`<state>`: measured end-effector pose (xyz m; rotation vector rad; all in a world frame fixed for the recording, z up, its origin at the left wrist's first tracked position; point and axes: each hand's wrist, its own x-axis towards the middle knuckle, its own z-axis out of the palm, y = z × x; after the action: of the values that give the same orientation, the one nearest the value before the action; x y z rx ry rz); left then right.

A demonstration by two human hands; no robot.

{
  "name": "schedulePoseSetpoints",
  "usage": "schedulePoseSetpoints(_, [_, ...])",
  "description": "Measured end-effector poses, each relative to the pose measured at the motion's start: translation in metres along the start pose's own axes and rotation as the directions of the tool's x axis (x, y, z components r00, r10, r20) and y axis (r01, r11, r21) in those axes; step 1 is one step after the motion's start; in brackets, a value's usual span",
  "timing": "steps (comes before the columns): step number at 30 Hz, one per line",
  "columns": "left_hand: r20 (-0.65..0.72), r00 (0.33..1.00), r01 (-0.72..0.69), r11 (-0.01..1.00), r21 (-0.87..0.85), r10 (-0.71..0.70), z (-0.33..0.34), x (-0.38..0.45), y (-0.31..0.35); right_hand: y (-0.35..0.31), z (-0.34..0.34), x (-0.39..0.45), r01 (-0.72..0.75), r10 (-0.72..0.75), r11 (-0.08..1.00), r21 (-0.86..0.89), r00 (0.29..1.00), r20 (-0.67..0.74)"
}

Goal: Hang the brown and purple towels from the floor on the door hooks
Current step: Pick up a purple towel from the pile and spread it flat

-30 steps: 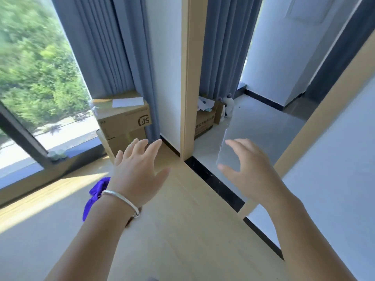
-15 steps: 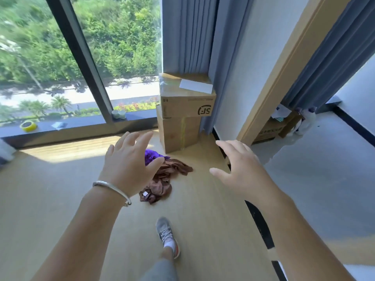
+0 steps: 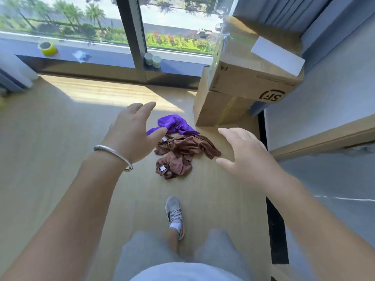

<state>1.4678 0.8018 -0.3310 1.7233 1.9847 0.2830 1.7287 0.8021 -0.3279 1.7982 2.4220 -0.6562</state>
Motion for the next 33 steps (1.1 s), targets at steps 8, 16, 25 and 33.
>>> schedulePoseSetpoints(8, [0.065, 0.995, 0.071, 0.997, -0.024, -0.07, 0.071, 0.109, -0.056, 0.042, 0.06, 0.135, 0.082, -0.073, 0.995, -0.063, 0.988, 0.134])
schedulePoseSetpoints(16, [0.16, 0.978, 0.153, 0.982, -0.115, -0.134, 0.21, 0.193, -0.105, 0.122, 0.175, 0.276, 0.122, -0.073, 0.978, -0.169, 0.96, 0.271])
schedulePoseSetpoints(25, [0.244, 0.964, 0.095, 0.995, 0.04, -0.102, 0.409, 0.318, -0.149, 0.225, 0.342, 0.41, 0.106, -0.012, 0.963, -0.249, 0.937, 0.35])
schedulePoseSetpoints(33, [0.325, 0.945, -0.006, 0.988, 0.154, -0.045, 0.577, 0.416, -0.207, 0.307, 0.491, 0.496, 0.072, 0.043, 0.951, -0.3, 0.932, 0.36])
